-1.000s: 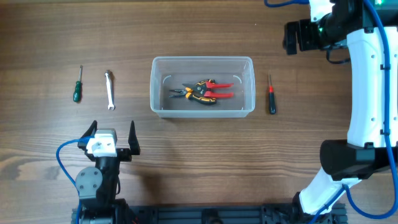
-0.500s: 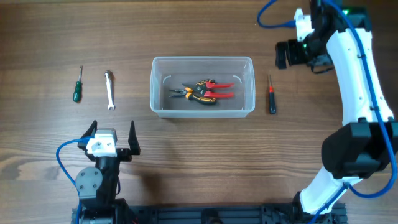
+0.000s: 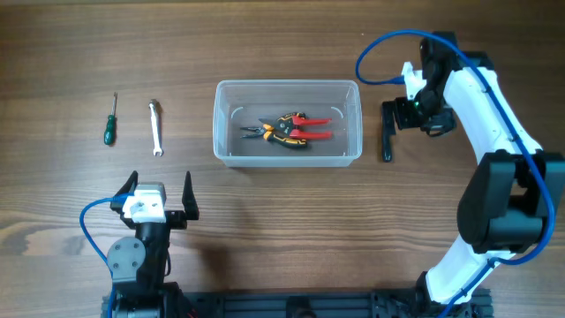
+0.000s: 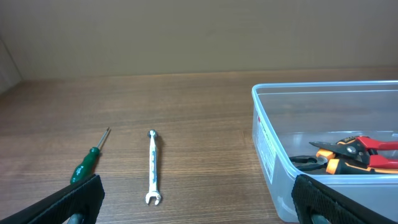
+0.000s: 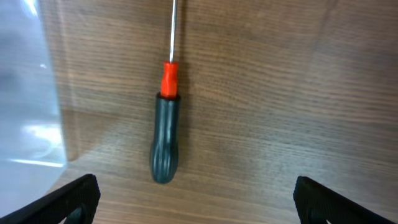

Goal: Pack container
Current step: 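Move the right gripper over the red-handled screwdriver right of the container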

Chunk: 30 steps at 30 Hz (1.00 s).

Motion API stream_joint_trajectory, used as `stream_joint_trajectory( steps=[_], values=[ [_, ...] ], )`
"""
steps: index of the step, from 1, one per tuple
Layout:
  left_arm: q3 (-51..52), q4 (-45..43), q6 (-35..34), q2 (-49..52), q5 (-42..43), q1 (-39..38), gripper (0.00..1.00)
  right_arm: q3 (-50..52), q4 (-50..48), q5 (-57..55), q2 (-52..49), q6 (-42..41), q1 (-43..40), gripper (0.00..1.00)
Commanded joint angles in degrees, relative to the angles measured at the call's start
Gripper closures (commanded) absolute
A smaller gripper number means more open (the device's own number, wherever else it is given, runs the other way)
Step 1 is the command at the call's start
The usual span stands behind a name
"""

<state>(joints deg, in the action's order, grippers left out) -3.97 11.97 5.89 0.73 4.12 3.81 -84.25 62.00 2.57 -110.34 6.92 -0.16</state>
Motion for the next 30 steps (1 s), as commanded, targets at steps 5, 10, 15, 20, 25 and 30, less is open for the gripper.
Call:
stream_joint_trajectory(
  steps=[5,10,15,20,25,30],
  values=[
    [0.3,-0.2,-0.5,-0.5,-0.6,-0.3,0.0,4.1,-4.0,0.9,-0.9,0.4,0.2,0.0],
    [0.3,-0.2,-0.5,-0.5,-0.6,-0.3,0.0,4.2,-4.2,0.9,-1.8,0.4,0.2,0.0],
    [0.3,-0.2,-0.5,-0.5,-0.6,-0.3,0.0,4.2,-4.1,0.9,-4.0,0.4,0.3,0.01],
    [0.3,-0.2,-0.5,-0.5,-0.6,-0.3,0.0,4.2,-4.4,0.9,-6.1,-0.1,0.3,0.01],
    [0.3,-0.2,-0.5,-0.5,-0.6,-0.3,0.0,4.2,-4.6,0.9,-6.6,0.0,0.3,0.02],
    [0.3,-0.2,-0.5,-0.5,-0.6,-0.3,0.0,4.2,-5.4,2.6,-6.6,-0.1,0.3,0.06]
  ],
)
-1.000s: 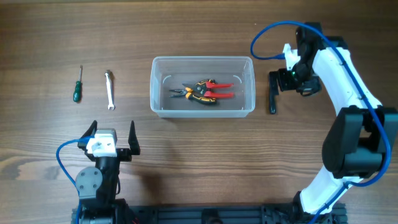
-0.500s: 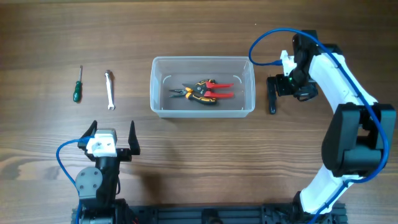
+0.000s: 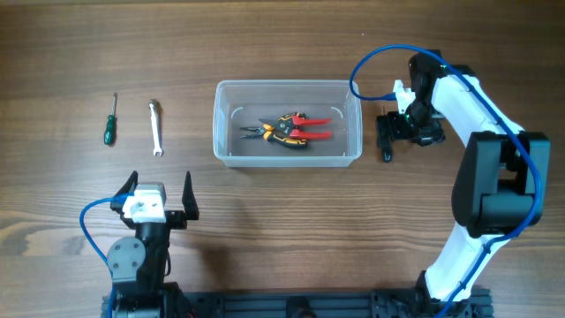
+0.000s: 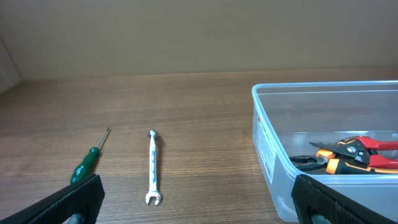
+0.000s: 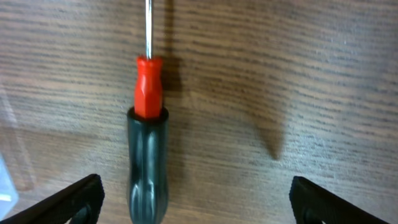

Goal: Pack container
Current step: 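Move the right gripper over the red-handled screwdriver right of the container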

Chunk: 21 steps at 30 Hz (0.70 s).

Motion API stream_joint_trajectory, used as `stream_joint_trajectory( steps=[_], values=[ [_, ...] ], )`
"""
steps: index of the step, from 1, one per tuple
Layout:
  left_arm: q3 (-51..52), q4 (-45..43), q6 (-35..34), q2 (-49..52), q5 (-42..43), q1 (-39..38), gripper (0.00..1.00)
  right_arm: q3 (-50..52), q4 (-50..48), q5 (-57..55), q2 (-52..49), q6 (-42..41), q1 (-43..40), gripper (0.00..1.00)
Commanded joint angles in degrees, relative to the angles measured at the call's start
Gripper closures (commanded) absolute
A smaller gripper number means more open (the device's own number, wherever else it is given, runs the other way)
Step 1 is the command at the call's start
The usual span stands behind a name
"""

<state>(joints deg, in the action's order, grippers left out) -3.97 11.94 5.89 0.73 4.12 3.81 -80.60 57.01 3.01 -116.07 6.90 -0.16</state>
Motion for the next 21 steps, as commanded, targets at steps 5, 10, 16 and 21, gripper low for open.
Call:
stream_joint_trajectory(
  steps=[5,10,16,21],
  values=[
    [0.3,-0.2,-0.5,-0.5,-0.6,-0.3,0.0,0.6,-0.8,2.2,-0.9,0.0,0.5,0.06],
    [0.3,-0.2,-0.5,-0.5,-0.6,-0.3,0.0,0.6,-0.9,2.1,-0.9,0.1,1.0,0.05],
    [0.3,-0.2,-0.5,-0.5,-0.6,-0.3,0.0,0.6,-1.1,1.9,-1.0,0.0,1.0,0.05],
    [0.3,-0.2,-0.5,-0.5,-0.6,-0.3,0.0,0.6,-1.0,1.1,-2.2,0.0,1.1,0.05]
  ],
)
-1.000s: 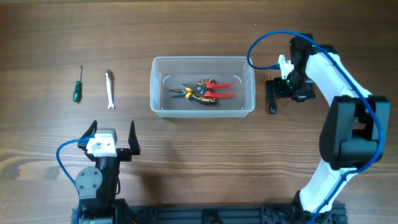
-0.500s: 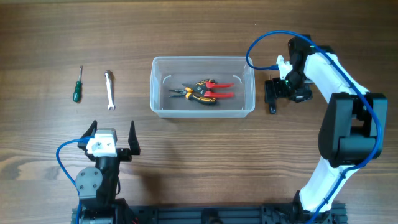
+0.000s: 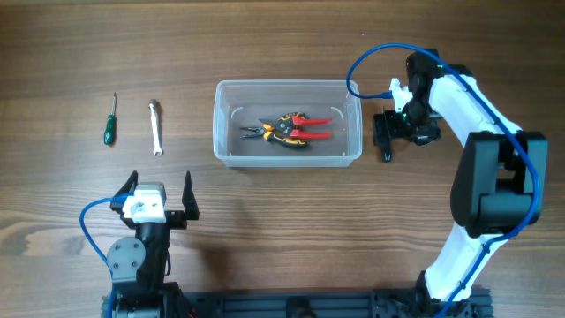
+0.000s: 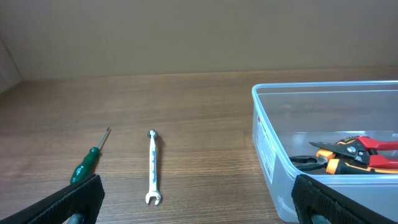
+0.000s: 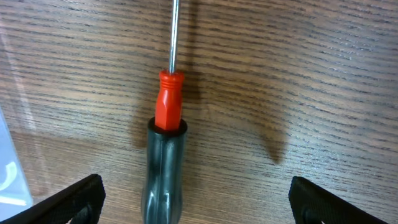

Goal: Pack container
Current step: 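Move the right gripper over the red-handled screwdriver right of the container, then lower the right gripper and close it on the screwdriver handle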

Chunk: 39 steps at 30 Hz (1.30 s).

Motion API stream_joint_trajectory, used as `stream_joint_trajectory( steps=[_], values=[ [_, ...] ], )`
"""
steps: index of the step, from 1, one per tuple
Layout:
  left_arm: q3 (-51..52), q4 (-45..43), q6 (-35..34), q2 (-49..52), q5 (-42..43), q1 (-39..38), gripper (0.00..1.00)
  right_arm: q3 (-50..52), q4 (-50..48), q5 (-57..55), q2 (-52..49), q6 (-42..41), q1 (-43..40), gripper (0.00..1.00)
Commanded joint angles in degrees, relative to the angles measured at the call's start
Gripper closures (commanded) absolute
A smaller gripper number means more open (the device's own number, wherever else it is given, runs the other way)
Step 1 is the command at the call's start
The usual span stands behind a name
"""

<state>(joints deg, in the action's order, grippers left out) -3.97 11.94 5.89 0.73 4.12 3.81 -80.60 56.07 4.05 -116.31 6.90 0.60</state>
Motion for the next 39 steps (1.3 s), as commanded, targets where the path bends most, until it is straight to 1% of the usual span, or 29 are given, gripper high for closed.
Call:
stream_joint_trajectory(
  steps=[1,12,18,22,26,32,39],
  values=[
    [0.3,-0.2,-0.5,-0.5,-0.6,-0.3,0.0,0.6,0.0,0.0,-2.4,0.0,0.3,0.05],
    [0.3,-0.2,-0.5,-0.5,-0.6,-0.3,0.0,0.6,-0.1,0.0,-3.4,0.0,0.3,0.05],
    [0.3,-0.2,-0.5,-0.5,-0.6,-0.3,0.0,0.6,-0.2,0.0,-3.4,0.0,0.3,0.06],
    [0.3,-0.2,-0.5,-0.5,-0.6,-0.3,0.0,0.6,-0.2,0.1,-3.4,-0.2,0.3,0.05],
    [0.3,-0.2,-0.6,-0.5,-0.6,-0.3,0.0,0.6,-1.4,0.7,-3.4,-2.2,0.3,0.02],
    [0.3,-0.2,-0.5,-0.5,-0.6,-0.3,0.0,0.6,-2.6,2.3,-3.4,-5.0,0.3,0.03],
    [0.3,-0.2,-0.6,-0.5,-0.6,-0.3,0.0,0.6,-3.0,2.4,-3.4,-10.4,0.3,0.03]
  ],
)
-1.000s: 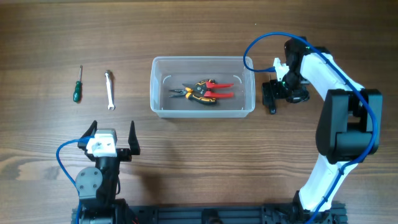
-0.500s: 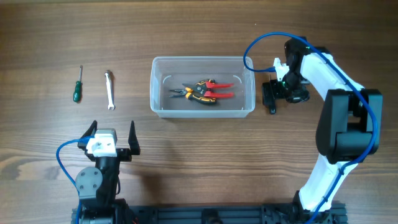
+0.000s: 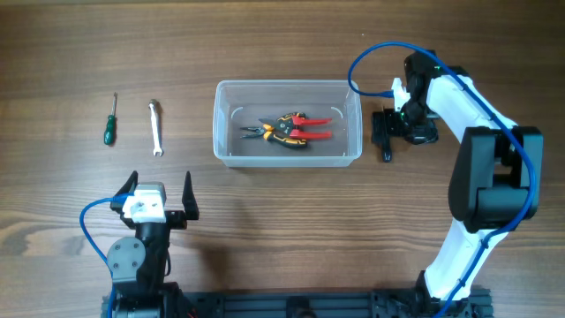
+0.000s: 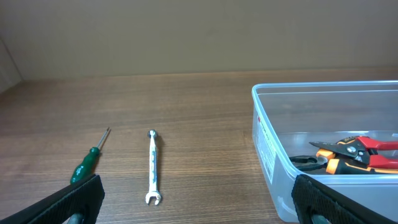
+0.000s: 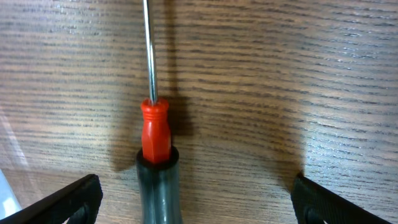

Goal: Pack container
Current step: 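Lower the right gripper and close it on the screwdriver handle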

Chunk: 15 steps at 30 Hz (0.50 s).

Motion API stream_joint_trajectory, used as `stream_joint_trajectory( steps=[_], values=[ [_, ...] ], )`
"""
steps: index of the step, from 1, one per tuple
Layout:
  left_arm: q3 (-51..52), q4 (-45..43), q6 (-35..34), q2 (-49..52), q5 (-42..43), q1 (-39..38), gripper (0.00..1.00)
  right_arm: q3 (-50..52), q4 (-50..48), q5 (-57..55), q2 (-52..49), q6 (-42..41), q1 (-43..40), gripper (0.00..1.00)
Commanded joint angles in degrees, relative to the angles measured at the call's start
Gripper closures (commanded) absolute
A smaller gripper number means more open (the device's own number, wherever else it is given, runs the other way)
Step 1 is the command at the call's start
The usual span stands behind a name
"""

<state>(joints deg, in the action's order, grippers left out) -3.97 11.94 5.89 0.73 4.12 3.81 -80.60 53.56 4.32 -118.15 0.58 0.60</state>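
A clear plastic container [image 3: 353, 97] sits mid-table with red and orange pliers [image 3: 291, 128] inside. Just right of it lies a dark-handled screwdriver [image 5: 158, 168] with a red collar and steel shaft, flat on the wood. My right gripper [image 5: 196, 202] is open and low over it, the handle between the fingers nearer the left one, untouched. In the overhead view that gripper [image 3: 388, 132] covers most of the tool. My left gripper [image 4: 199, 199] rests open at the near edge, facing a green screwdriver [image 4: 87, 163] and a small wrench [image 4: 153, 168].
The green screwdriver [image 3: 109, 124] and the wrench [image 3: 155, 128] lie side by side at the far left of the wooden table [image 3: 282, 221]. The container wall stands close to the right gripper's left side. A blue cable loops over the right arm.
My right gripper has come lower and a little nearer along the screwdriver; handle and collar sit lower and larger in its view. The left arm has not moved.
My right gripper hung open above the dark screwdriver beside the container. At each later moment it was lower and nearer the container, the handle staying between its open fingers. The left arm, pliers, green screwdriver and wrench kept their places throughout.
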Motion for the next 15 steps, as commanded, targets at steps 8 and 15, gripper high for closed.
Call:
stream_joint_trajectory(
  steps=[8,15],
  values=[
    [0.3,-0.2,-0.5,-0.5,-0.6,-0.3,0.0,0.6,-0.4,3.7,-1.5,-13.4,0.3,0.03],
    [0.3,-0.2,-0.5,-0.5,-0.6,-0.3,0.0,0.6,-0.6,3.7,-1.5,-15.8,0.3,0.03]
  ],
)
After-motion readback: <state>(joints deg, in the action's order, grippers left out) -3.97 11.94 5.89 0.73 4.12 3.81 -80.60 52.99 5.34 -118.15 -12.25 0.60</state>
